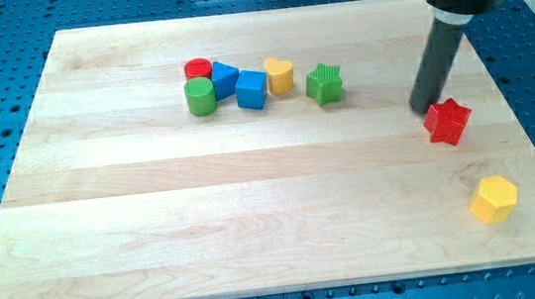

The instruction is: Place the green star above the red star

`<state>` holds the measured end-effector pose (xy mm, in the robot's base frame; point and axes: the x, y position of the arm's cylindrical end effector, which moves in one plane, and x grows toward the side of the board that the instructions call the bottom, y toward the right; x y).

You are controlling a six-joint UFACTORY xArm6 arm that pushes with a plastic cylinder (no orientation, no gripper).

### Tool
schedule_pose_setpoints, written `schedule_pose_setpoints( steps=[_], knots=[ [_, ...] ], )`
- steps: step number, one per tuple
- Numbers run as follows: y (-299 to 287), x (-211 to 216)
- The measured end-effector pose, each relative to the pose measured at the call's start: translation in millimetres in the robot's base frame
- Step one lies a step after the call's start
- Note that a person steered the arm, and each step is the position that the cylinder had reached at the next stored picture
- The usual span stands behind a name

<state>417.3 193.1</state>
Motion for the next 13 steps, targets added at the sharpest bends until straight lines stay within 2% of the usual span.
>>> schedule_pose_setpoints(
  steps=[1,4,5,6,8,9,10,11,12,13],
  knots=[
    [24.7,28.2],
    [32.9,57.4],
    [-9.5,23.5],
    [-87.4,1.0],
    [-165.4,-60.3],
    [-188.2,-69.9],
    [-129.1,-109.9],
    [-108.1,-93.1],
    [-74.9,-50.5],
    [-70.0,-62.3]
  ],
)
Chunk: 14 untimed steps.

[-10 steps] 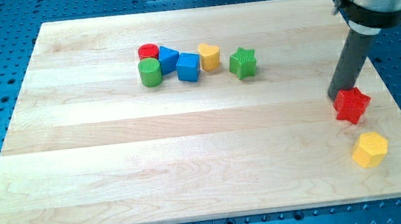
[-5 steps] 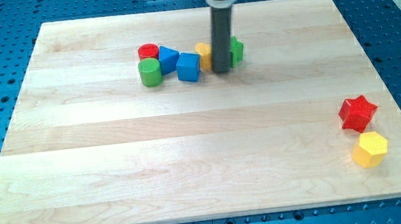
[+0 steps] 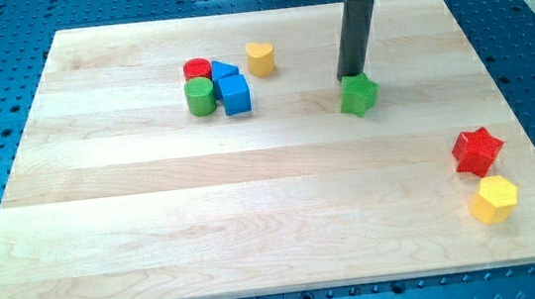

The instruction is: Place the green star above the red star

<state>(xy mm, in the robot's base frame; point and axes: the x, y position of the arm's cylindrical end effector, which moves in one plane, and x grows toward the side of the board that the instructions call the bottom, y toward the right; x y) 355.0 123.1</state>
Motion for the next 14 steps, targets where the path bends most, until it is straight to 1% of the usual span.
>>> schedule_pose_setpoints(
  steps=[3,4,5,6,7,8,9,10,11,12,13,14],
  knots=[
    [-3.9,-11.0],
    [-40.4,14.1],
    [22.4,58.0],
    [16.3,43.5],
    [14.1,64.5],
    [34.6,76.5],
    [5.8,77.3],
    [-2.8,113.5],
    [46.3,108.1],
    [28.2,84.6],
    [68.2,81.9],
    [54.0,73.0]
  ],
)
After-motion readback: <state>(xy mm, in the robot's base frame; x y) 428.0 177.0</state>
